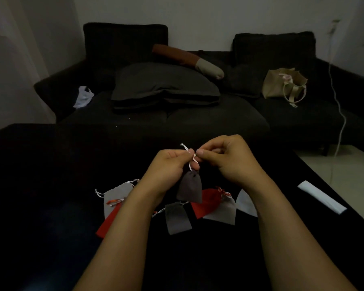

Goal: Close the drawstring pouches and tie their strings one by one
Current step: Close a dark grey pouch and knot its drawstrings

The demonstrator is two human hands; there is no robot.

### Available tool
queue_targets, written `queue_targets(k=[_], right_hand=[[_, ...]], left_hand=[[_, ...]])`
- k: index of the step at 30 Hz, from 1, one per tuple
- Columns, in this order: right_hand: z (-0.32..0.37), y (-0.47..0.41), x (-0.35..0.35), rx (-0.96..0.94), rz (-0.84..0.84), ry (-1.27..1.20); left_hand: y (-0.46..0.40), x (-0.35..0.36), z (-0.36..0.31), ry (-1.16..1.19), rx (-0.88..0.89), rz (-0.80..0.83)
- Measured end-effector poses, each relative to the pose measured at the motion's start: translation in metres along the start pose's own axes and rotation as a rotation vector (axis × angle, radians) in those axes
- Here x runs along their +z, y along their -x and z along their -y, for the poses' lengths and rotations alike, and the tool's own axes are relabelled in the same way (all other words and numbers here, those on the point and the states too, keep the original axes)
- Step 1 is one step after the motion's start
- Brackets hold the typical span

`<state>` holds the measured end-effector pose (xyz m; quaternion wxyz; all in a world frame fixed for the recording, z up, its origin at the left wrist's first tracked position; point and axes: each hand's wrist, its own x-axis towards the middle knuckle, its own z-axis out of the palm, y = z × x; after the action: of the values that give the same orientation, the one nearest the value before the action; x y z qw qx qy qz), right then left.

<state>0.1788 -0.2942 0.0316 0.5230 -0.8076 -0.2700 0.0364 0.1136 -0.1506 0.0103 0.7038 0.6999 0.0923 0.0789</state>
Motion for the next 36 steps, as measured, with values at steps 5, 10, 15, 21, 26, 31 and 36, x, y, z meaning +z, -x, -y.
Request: queue_targets(k=[5,10,15,21,26,31,36], right_hand=[[0.003,0.001,0.002,0.040,-0.015,-0.076],[0.004,0.002,0.002,0.137,0.150,-0.150],[0.004,0.002,0.000,0.142,0.172,-0.250],[0.006,0.005,0.000,0.197,0.136,-0.487],[0.008,0.005,-0.002,0.225,0.078,-0.491],[0.009,0.006,0.000,0.244,0.043,-0.471],[0.008,0.005,0.002,0.223,0.002,-0.453]], left_hand=[[-0.005,-0.003,0.006,0.081,-0.027,-0.137],[-0.002,-0.007,0.000,0.284,-0.024,-0.095],[-0.001,-0.011,-0.004,0.296,0.040,-0.054],[0.000,-0.018,-0.004,0.166,0.170,-0.021],[0.003,-0.017,-0.007,0.095,0.206,-0.029],[0.004,-0.015,-0.008,-0.001,0.244,-0.065],[0.007,-0.013,-0.009,0.000,0.241,-0.081]])
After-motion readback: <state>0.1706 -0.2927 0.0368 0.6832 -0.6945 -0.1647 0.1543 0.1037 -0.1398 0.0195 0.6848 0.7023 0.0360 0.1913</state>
